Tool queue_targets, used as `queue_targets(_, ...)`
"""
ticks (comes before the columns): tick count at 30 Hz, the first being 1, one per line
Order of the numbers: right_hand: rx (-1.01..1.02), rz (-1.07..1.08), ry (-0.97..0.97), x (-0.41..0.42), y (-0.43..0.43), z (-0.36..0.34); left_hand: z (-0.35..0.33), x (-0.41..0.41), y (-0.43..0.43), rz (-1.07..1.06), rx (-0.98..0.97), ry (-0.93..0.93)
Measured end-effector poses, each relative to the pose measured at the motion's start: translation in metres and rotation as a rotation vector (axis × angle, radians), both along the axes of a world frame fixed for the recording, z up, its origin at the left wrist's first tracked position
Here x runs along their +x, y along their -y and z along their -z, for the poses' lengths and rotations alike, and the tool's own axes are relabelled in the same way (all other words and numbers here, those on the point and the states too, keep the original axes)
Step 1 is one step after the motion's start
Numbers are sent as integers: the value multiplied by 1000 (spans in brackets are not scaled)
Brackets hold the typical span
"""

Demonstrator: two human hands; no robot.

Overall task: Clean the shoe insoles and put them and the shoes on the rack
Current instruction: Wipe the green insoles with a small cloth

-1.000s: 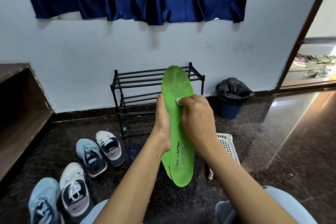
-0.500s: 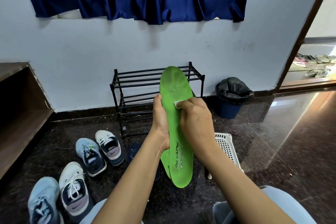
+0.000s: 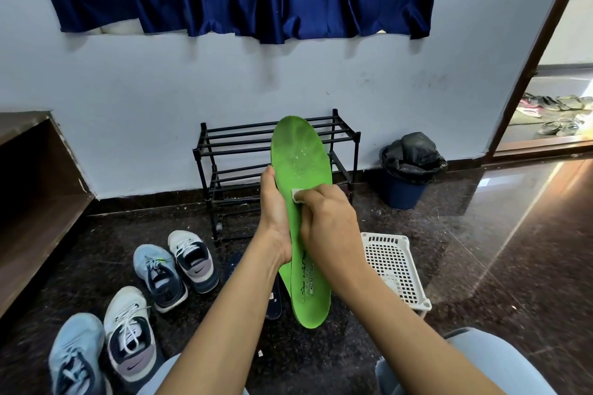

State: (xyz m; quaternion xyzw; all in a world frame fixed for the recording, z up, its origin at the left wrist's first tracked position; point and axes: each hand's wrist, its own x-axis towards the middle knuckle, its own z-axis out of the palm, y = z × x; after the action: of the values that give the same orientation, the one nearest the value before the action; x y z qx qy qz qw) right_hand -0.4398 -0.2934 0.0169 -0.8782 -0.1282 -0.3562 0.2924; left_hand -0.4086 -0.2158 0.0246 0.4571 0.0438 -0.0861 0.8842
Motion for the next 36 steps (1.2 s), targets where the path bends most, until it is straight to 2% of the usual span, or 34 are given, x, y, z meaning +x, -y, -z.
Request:
queue_targets(8,52,39,3,11,9,-9,4,-4,13,4,50,-16)
queue_targets(12,15,1,-15,0,4,-2,4,-1,9,-17,49,-10)
queue_targets(20,65,53,1,13,13,-6,2,-7,16,53,46,-22)
queue_targets(25,59,4,-18,5,7,-1,4,-3,10,20,36,-5)
queue_targets(31,75,28,11,14,17,-10,3,-7,15,103,33,-20)
queue_targets(36,44,5,-2,3,8,1,5,-3,11,44,17,3)
